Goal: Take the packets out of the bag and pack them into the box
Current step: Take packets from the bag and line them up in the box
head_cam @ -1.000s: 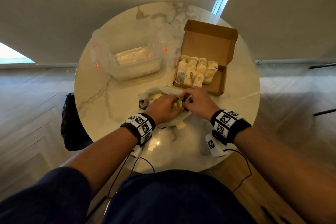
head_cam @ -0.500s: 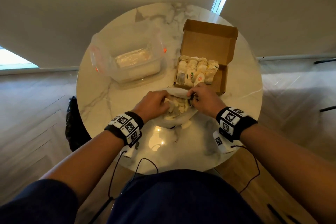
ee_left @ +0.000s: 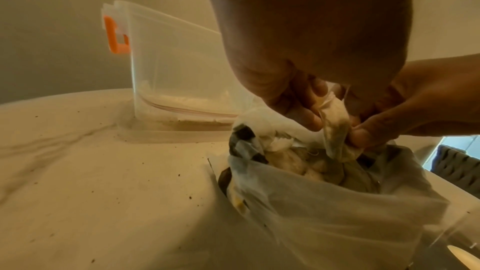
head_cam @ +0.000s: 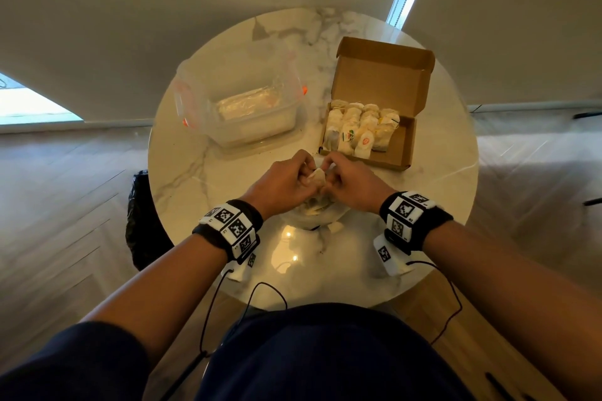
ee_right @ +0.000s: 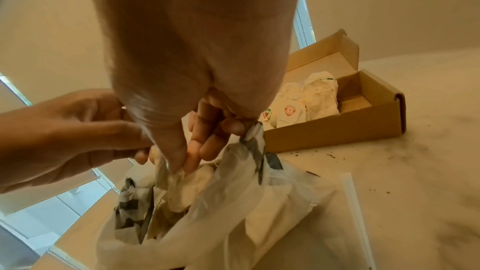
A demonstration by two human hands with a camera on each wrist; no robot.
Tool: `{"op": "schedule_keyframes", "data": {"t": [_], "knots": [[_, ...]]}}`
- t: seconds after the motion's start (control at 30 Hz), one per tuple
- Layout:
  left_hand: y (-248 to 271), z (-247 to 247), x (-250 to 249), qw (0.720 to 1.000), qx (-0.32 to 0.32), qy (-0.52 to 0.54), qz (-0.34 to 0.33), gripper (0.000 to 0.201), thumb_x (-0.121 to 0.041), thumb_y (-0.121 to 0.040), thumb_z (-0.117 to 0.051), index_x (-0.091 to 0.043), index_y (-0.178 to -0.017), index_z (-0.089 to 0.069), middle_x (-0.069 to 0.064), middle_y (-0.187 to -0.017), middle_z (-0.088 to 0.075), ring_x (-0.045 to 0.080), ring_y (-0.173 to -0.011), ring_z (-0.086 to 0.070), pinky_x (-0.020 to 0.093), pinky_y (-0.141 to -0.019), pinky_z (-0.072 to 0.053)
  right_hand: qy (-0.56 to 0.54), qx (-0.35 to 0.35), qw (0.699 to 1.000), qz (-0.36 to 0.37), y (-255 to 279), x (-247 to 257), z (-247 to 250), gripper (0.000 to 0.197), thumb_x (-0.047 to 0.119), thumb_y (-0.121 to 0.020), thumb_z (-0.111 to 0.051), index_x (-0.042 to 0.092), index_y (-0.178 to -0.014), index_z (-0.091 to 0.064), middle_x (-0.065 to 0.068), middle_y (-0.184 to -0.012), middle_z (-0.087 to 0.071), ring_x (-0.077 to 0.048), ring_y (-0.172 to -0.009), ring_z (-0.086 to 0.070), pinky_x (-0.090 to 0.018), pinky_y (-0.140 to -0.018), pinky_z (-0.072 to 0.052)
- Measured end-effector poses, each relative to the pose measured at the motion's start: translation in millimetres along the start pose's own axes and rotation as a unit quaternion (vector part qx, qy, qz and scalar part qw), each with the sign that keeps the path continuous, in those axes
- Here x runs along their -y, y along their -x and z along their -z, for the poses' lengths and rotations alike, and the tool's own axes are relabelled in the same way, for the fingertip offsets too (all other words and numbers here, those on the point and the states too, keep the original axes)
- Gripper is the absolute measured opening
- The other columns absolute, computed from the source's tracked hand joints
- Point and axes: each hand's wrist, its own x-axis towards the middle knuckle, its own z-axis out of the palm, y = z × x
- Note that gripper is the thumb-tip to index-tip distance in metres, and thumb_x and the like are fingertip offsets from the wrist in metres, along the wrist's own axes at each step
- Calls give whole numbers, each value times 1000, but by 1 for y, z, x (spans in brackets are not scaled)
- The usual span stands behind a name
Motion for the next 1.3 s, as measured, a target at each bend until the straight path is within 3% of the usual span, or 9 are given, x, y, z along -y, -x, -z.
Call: {"op": "schedule_keyframes", "data": {"t": [0.23,0.37,0.5,0.63,0.73,0.83,1.0,1.2,1.3], "knots": [[-6,-10,-4,1000,-11,-5,-23,13,-27,-97,-60,-21,-107,-54,-8,-86,-70,5,-73,-62,13,-65,-46,24,-1,1000,15,4,-5,5,14,17,-89,-66,6,-89,-58,-7,-77,-61,-18,-68,-53,-33,-63,-43],[-6,-12,-4,1000,-8,0,-3,16,-29,-97,-60,-20,-109,-53,-10,-84,-70,4,-72,-63,14,-66,-47,18,-22,1000,6,3,-13,6,12,23,-95,-63,15,-88,-59,8,-73,-57,-6,-65,-50,-24,-60,-40],[-3,-15,7,999,11,-33,-4,9,-21,-94,-61,-19,-103,-58,-8,-89,-67,7,-78,-62,24,-74,-52,-1,-35,999,-11,1,-20,8,15,29,-95,-64,14,-90,-63,4,-79,-64,-15,-73,-59,-34,-68,-50],[-2,-20,11,999,11,-44,-8,9,-21,-94,-59,-20,-103,-61,-8,-85,-65,5,-76,-60,13,-68,-44,12,-25,1000,-6,1,-20,10,17,29,-96,-62,14,-90,-65,-2,-83,-67,-20,-78,-63,-40,-72,-52],[-6,-24,18,991,58,-111,-36,8,-15,-91,-57,-20,-97,-61,-4,-87,-63,15,-80,-60,21,-68,-43,14,-29,999,-12,1,-20,12,18,29,-97,-60,13,-93,-65,-3,-86,-68,-19,-79,-63,-35,-71,-51],[-5,-34,31,965,127,-230,-25,26,-15,-86,-62,-20,-111,-64,2,-101,-63,23,-92,-60,34,-74,-49,20,-28,999,-21,2,-20,14,15,27,-98,-59,13,-94,-64,-1,-86,-66,-15,-79,-60,-27,-66,-46],[-1,-48,42,952,98,-289,-33,48,-30,-73,-77,-19,-118,-62,5,-112,-62,28,-95,-61,36,-71,-50,30,-23,999,-19,5,-21,13,13,24,-97,-58,12,-92,-63,-3,-83,-66,-19,-78,-61,-33,-69,-48],[-2,-53,40,953,54,-293,-50,24,-24,-83,-64,-13,-104,-69,9,-102,-65,30,-84,-64,31,-60,-44,37,-21,999,-27,8,-19,13,15,23,-98,-57,10,-95,-63,-6,-86,-68,-22,-79,-62,-35,-69,-48],[-3,-53,44,955,63,-287,-41,23,-28,-92,-55,-12,-104,-69,9,-104,-64,29,-87,-64,37,-66,-55,42,-12,998,-34,8,-19,14,14,24,-98,-57,11,-97,-63,-5,-88,-67,-20,-80,-61,-31,-67,-45]]}}
